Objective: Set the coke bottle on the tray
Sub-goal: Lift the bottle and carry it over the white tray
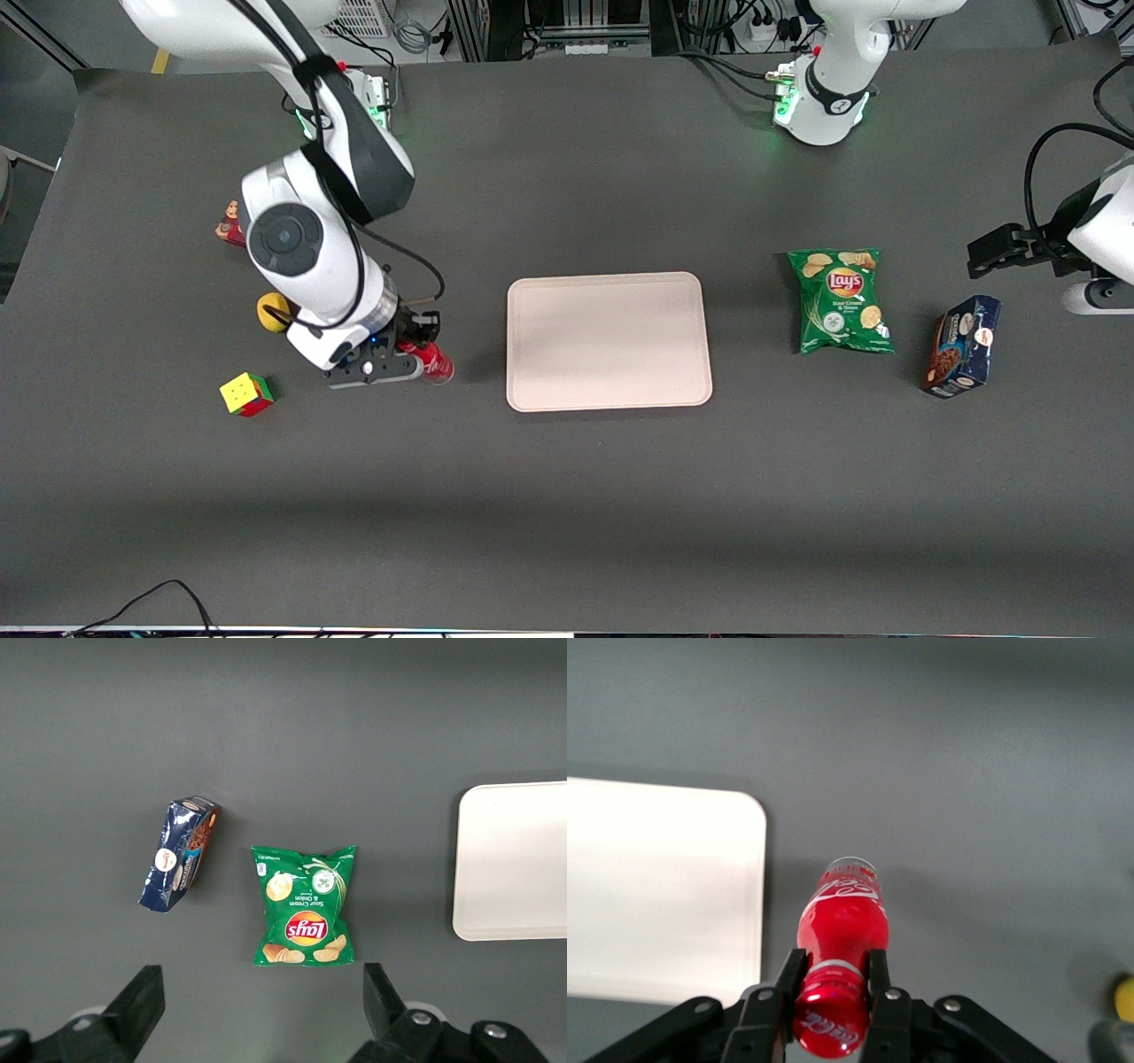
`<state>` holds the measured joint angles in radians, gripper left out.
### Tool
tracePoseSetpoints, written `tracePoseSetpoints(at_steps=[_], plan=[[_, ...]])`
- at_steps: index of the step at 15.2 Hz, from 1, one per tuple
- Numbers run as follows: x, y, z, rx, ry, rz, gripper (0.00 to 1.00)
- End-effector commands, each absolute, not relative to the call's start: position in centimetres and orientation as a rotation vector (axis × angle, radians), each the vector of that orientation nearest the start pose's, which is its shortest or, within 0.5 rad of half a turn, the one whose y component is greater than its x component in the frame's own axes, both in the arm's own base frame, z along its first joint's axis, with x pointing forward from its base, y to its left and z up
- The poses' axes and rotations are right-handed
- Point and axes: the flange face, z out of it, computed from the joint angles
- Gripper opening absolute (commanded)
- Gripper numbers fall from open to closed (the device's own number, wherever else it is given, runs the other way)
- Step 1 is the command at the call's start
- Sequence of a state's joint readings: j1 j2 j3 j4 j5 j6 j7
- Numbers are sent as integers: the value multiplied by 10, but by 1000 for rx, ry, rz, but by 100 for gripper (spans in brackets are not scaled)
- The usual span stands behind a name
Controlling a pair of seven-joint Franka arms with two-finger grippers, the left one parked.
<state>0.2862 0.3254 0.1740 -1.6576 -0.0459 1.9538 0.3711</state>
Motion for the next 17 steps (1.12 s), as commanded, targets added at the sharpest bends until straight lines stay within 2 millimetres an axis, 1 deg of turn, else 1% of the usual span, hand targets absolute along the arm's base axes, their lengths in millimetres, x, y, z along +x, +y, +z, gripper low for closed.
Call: tracePoseSetpoints(at_steps=[1, 2, 4, 5, 7, 9, 10, 11, 15, 16, 17], plan=[[576, 289, 492, -3151, -121, 57, 0], [572, 297, 511, -3145, -117, 61, 0], [569, 308, 537, -3134, -67, 66, 0], [567, 317, 543, -3129, -34, 70, 0], [558, 345, 546, -3115, 5, 66, 0], [557, 370, 540, -3105, 34, 66, 0], [561, 381, 533, -3097, 64, 72, 0], [561, 395, 526, -3092, 78, 76, 0], [564, 430, 493, -3078, 121, 71, 0], [566, 434, 483, -3091, 133, 59, 0], [563, 444, 472, -3106, 128, 53, 0]])
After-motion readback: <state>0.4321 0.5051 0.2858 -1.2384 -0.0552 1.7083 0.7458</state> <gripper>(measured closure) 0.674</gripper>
